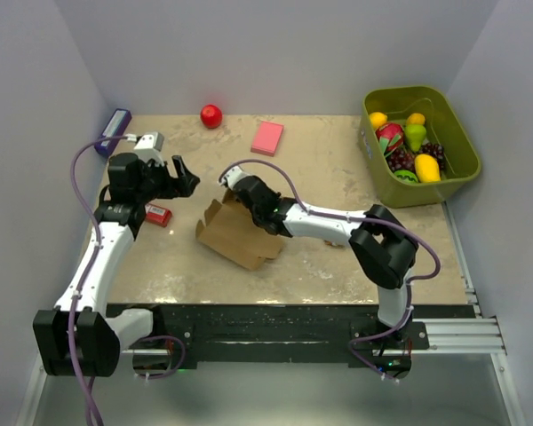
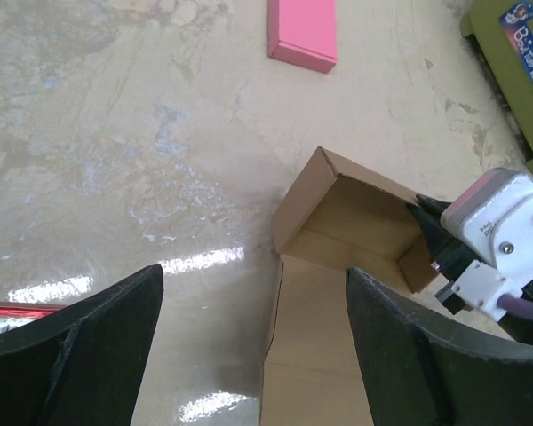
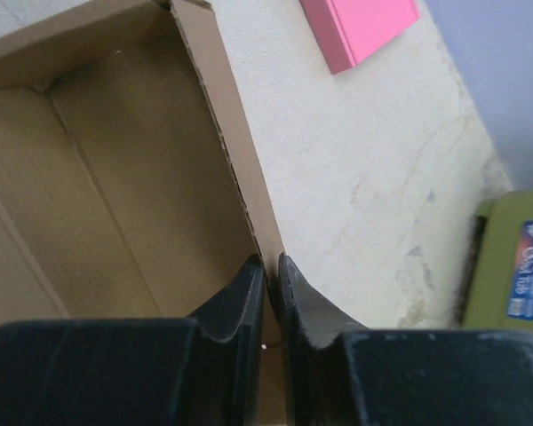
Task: Fold the paper box
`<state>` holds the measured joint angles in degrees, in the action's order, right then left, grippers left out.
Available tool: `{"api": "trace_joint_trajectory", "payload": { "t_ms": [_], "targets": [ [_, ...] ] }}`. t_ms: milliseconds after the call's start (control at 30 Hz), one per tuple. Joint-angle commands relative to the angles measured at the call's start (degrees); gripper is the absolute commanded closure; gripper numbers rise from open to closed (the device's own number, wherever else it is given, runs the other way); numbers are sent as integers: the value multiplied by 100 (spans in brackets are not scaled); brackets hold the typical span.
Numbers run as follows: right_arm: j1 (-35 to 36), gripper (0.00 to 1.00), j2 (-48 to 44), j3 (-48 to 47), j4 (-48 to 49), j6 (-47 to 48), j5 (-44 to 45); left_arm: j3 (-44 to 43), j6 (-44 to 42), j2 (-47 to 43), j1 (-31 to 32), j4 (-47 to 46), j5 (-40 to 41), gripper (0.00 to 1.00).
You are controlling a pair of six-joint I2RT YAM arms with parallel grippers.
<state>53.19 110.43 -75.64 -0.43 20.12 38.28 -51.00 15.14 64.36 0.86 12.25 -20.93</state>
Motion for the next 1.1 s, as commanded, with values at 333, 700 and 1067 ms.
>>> {"api": "trace_joint_trajectory", "payload": {
  "t_ms": [333,700,1067],
  "targets": [
    [-1135,92,-645,488,-1557,-4058,-2123,-885,-81,-240,150,92,-368,12],
    [-1197,91,-839,1261,-784,-5307,-2194,-340,94,-46,1012,199,-587,12],
    [-1206,91,-1015,1560,-511,-5589,-2114,-516,464,437,1706,-250,-510,11]
  ]
}}
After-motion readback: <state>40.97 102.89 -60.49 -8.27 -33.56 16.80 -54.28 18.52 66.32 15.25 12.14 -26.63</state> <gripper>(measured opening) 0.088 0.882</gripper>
